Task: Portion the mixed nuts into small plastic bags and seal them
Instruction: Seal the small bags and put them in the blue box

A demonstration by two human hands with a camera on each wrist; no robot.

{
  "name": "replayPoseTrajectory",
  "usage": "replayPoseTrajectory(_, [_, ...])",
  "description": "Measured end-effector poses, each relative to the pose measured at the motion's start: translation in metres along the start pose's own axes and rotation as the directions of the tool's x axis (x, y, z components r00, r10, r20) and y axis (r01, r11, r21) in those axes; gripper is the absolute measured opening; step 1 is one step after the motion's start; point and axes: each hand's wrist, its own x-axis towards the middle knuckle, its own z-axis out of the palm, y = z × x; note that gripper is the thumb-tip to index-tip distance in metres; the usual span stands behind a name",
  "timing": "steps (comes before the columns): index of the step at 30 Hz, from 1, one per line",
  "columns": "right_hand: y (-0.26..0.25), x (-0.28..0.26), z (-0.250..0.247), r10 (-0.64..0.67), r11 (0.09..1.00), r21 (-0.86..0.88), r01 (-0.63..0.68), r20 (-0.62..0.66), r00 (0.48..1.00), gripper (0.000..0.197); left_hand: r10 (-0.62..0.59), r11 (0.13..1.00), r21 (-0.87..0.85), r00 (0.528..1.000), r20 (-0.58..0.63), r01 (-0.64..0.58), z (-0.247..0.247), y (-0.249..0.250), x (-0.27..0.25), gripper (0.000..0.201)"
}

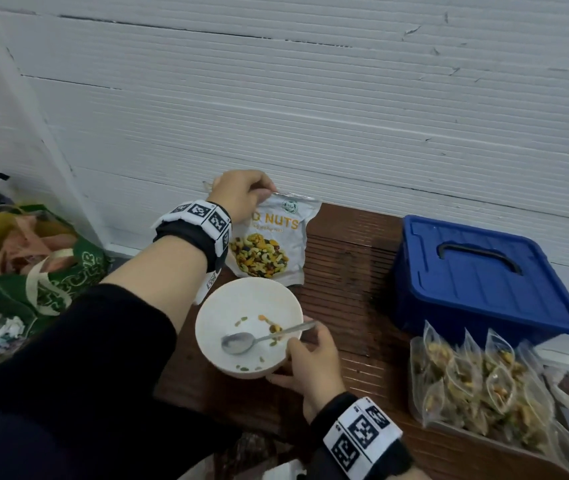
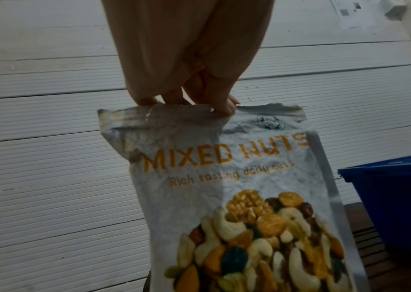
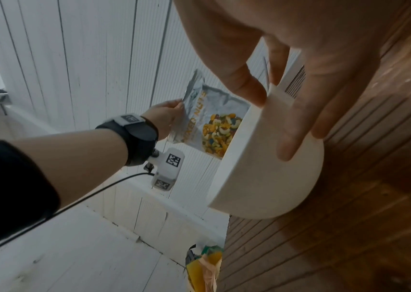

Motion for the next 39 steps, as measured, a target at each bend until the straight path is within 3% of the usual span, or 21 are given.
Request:
replayPoseTrajectory(8, [-0.004,0.020,0.021,0.026,1.000,0.007,-0.026,0.052,0.998,0.047,0.028,1.000,-0.004,0.998,0.061,-0.028,-0.001,0.006,0.009,0.010])
replayPoseTrajectory(17, [-0.008,0.013,0.017,0.056,0.997,-0.056,-0.054,0.028,0.998,0.048,0.008,0.995,0.097,1.000,-0.019,-0.006,0.002,-0.003,-0.002,0.021])
replayPoseTrajectory(21, [-0.012,0.005,0.013,0.050,0.995,-0.082,-0.049,0.016,0.999,0.051,0.023,0.991,0.129,0.999,-0.031,-0.019,-0.004,0.004,-0.012,0.011])
replayPoseTrajectory(24, [-0.016,-0.002,0.007,0.035,0.993,-0.111,-0.035,0.000,0.999,0.056,0.058,0.983,0.180,0.997,-0.060,-0.046,-0.007,0.011,-0.020,0.017])
replayPoseTrajectory(28, [-0.024,-0.010,-0.006,-0.049,0.979,-0.202,0.032,-0.078,0.996,0.058,0.137,0.967,0.228,0.985,-0.104,-0.111,-0.001,0.022,-0.032,0.023])
replayPoseTrajectory(32, [-0.040,-0.020,-0.030,-0.154,0.956,-0.271,0.114,-0.131,0.979,0.054,0.233,0.963,0.167,0.963,-0.134,-0.210,0.018,0.046,-0.046,0.020])
replayPoseTrajectory(39, [-0.093,-0.052,-0.090,-0.370,0.895,-0.324,0.306,-0.156,0.916,0.027,0.329,0.944,0.025,0.944,-0.006,-0.329,0.085,0.097,-0.088,0.017])
